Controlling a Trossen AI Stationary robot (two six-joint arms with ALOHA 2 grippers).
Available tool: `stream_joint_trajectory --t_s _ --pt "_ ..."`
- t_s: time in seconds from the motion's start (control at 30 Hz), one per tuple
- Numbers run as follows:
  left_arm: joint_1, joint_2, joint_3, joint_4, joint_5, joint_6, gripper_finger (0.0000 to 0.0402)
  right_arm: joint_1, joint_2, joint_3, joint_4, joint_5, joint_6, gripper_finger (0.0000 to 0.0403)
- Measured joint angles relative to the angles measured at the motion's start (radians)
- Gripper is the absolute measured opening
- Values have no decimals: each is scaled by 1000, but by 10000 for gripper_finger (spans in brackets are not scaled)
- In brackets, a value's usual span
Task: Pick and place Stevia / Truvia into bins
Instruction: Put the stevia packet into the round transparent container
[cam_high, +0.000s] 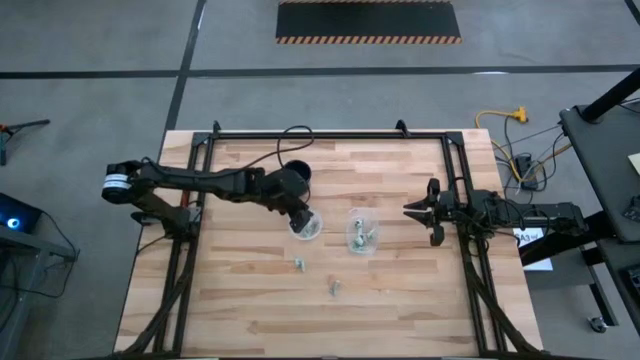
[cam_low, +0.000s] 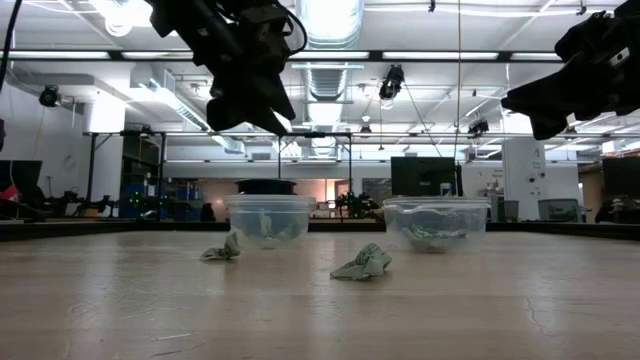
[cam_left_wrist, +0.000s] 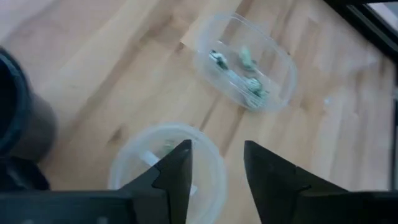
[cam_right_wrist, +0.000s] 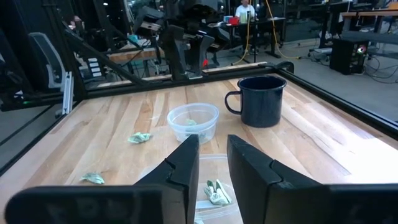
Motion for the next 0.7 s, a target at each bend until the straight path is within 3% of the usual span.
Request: stream_joint_trajectory --t_s 0.4,0.7 --pt "-9 -1 1 -40 176 -195 138 0 0 0 0 0 0 72" --pt "-58 -1 2 -125 150 -329 136 0 0 0 0 0 0 83"
